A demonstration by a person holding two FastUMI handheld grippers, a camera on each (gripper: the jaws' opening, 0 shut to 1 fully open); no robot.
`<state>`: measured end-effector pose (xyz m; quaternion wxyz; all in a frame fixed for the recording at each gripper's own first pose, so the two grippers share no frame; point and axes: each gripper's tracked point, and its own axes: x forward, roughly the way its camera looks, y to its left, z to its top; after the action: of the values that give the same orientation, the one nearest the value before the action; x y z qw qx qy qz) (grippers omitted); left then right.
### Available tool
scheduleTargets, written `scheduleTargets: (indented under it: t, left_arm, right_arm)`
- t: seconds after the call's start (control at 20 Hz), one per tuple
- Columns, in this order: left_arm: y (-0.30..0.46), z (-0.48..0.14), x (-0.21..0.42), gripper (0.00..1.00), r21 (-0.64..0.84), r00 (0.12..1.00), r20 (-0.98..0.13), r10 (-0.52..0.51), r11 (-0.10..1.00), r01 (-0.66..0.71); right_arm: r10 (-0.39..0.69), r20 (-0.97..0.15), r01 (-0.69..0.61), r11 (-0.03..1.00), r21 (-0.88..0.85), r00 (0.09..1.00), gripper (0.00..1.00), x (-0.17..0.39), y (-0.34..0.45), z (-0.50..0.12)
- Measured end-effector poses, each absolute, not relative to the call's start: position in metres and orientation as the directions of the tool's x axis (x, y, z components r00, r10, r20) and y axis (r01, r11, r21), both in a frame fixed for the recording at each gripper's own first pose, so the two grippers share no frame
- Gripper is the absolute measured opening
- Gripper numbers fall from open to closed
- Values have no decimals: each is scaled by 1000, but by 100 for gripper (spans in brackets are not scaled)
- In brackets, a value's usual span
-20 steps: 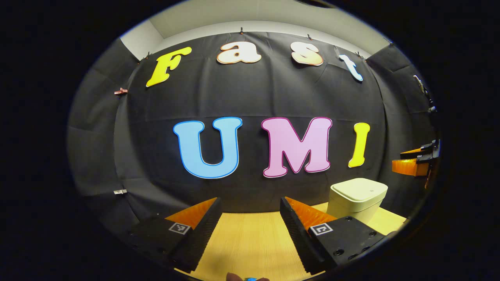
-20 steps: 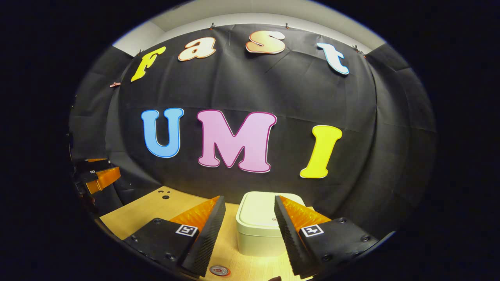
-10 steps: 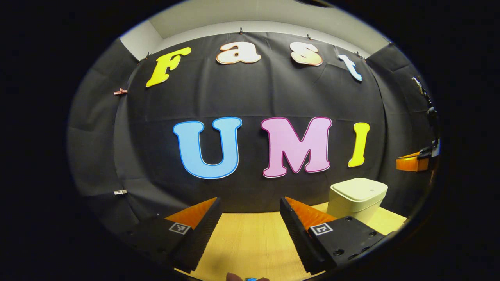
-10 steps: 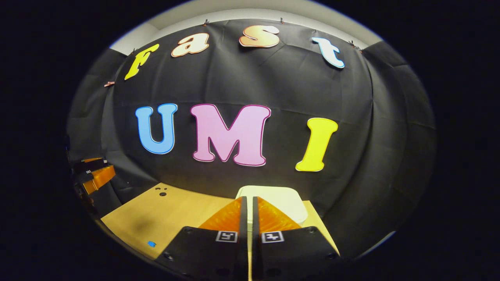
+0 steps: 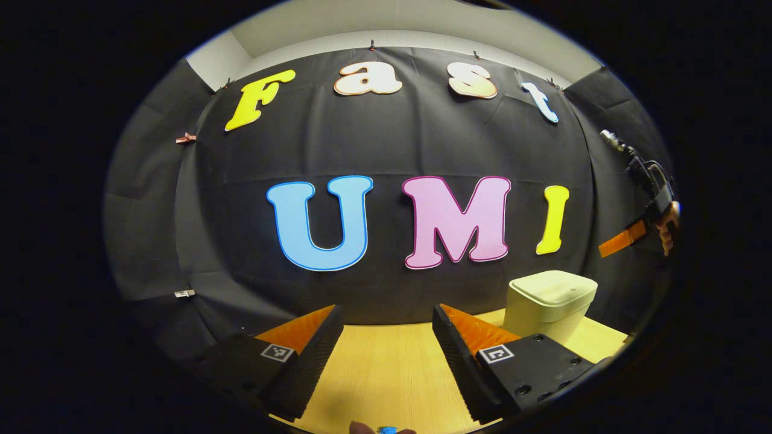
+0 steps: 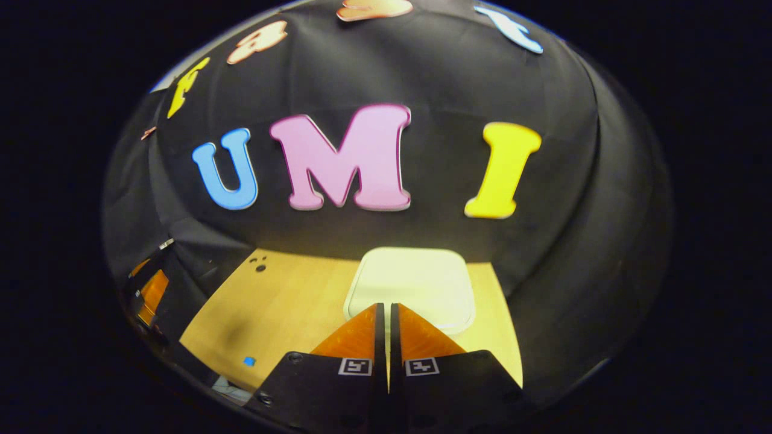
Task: Press the lid of the desktop garbage bin to open it, pick up the crumpled paper on the desktop and throw it into the bin, then pick up the pop can on the desktop and drop it into the bin, and finally close the garbage bin lid.
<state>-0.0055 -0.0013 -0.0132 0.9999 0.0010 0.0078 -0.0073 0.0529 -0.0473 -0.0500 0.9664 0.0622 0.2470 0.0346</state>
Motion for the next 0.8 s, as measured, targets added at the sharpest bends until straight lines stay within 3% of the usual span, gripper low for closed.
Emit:
scheduleTargets:
  t: [0.4,0.8]
  left_arm:
    - [-5,-20,-11,95,8,999,-25,-26,1000,27]
    - [-8,-27,-13,95,-4,999,-39,-25,1000,25]
  right_arm:
    - [157,-683,-94,987,129,713,5,92,-55,-99]
    - [125,-750,-81,992,96,650,5,120,-68,-134]
